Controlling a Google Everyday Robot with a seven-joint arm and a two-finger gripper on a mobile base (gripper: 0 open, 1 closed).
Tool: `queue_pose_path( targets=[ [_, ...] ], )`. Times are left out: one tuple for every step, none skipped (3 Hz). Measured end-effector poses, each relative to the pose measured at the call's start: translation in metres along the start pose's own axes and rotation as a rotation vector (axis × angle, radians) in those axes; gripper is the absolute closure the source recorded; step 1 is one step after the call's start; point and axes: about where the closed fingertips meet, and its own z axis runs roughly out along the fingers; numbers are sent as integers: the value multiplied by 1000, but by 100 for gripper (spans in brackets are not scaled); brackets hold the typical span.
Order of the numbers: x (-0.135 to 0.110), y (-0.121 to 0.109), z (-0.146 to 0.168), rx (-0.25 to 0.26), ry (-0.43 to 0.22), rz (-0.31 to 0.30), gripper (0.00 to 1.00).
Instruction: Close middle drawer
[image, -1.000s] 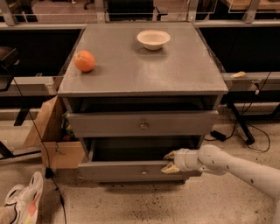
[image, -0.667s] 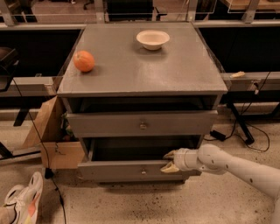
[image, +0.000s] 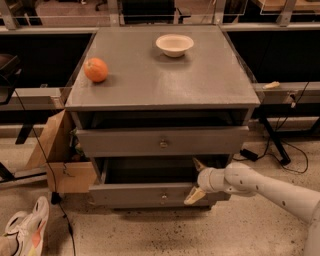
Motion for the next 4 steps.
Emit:
queue_pose_path(
  targets=[
    [0, 0, 1, -16, 0, -2, 0],
    [2, 5, -1, -72, 18, -37, 0],
    [2, 9, -3, -118, 36, -73, 0],
    [7, 12, -11, -107, 61, -90, 19]
  ],
)
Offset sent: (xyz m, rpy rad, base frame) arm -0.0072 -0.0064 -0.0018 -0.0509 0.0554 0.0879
